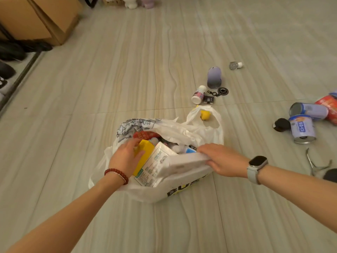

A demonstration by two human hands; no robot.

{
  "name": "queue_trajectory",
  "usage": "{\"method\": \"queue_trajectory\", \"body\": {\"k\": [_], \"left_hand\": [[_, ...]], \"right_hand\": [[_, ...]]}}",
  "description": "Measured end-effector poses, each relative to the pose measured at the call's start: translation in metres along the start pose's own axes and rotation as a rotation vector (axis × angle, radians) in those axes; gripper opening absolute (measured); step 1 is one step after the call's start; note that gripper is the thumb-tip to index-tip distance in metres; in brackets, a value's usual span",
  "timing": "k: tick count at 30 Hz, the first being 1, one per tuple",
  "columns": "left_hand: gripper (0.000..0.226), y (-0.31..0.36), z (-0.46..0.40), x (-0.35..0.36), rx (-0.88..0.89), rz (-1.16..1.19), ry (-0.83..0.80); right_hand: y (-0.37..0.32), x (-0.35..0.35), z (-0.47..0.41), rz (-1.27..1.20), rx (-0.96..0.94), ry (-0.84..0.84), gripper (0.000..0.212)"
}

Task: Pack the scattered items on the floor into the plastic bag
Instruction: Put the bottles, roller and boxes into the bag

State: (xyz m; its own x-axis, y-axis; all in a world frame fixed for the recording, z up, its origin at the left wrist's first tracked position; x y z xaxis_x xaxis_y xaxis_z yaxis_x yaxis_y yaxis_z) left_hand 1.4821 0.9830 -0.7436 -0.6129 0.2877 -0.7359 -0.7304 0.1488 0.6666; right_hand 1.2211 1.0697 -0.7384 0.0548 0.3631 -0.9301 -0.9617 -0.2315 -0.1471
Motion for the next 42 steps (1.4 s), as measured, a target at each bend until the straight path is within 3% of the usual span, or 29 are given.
{"method": "queue_trajectory", "body": {"k": [2, 5, 7, 11, 16, 20, 22, 24, 28, 31, 34, 36, 39, 42], "left_hand": [[0.038, -0.001, -0.001, 0.0, 0.028, -0.018, 0.03], [0.041, 0.011, 0.003, 0.001, 0.138, -0.03, 0.012], [0.044, 0.018, 0.01, 0.002, 0.272, -0.045, -0.039], [0.036, 0.034, 0.03, 0.015, 0.42, -0.082, -0.155], [0.041, 0.038, 0.062, 0.037, 0.528, -0.154, -0.318], [0.05, 0.045, 0.07, 0.065, 0.552, -0.378, -0.394], [0.041, 0.05, 0.066, 0.072, 0.499, -0.451, -0.388], [0.029, 0.053, 0.059, 0.073, 0.387, -0.426, -0.418], [0.024, 0.046, 0.05, 0.062, 0.217, -0.329, -0.324], [0.021, 0.033, 0.035, 0.027, 0.163, -0.238, -0.167], [0.017, 0.023, 0.018, -0.017, 0.256, -0.315, 0.0], [0.028, 0.015, 0.011, -0.035, 0.285, -0.352, 0.069], [0.005, 0.008, 0.01, -0.055, 0.303, -0.339, 0.125], [0.039, -0.001, 0.011, -0.059, 0.341, -0.323, 0.021]], "right_hand": [[0.0, 0.009, 0.005, 0.208, -0.11, 0.001, 0.035], [-0.007, 0.015, 0.007, 0.399, -0.159, 0.177, 0.043], [-0.008, 0.017, 0.006, 0.348, -0.164, 0.288, 0.047], [-0.011, 0.024, 0.006, 0.028, -0.224, 0.218, 0.039], [0.008, 0.03, 0.018, 0.309, -0.286, 0.411, 0.032], [0.03, 0.044, 0.034, 0.548, -0.3, 0.359, 0.048], [0.037, 0.053, 0.033, 0.607, -0.219, 0.343, 0.066], [0.043, 0.051, 0.025, 0.585, -0.169, 0.399, 0.066], [0.049, 0.025, 0.005, 0.617, -0.181, 0.538, 0.025], [0.026, 0.012, 0.004, 0.428, -0.246, 0.645, 0.006], [-0.027, 0.007, 0.011, 0.183, -0.348, 0.711, 0.009], [-0.059, 0.002, 0.009, 0.11, -0.406, 0.761, 0.019], [-0.069, -0.018, -0.005, 0.232, -0.384, 0.831, 0.02], [-0.039, -0.026, -0.019, 0.411, -0.208, 0.754, 0.025]]}}
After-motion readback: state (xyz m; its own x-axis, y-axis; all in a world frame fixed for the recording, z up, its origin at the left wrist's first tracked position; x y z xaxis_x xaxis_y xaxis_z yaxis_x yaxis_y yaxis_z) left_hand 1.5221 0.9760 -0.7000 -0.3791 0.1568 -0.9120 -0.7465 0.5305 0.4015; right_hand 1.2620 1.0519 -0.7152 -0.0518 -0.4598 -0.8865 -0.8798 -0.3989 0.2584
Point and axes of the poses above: each hand's wrist, its own z-axis away from the middle knuckle, its own x-axis out of the palm, y = z × x, the point moved 2 cm from there along -z, towards the middle knuckle, and after that the axes turned 15 degrees about z, right-handed, at the moved point
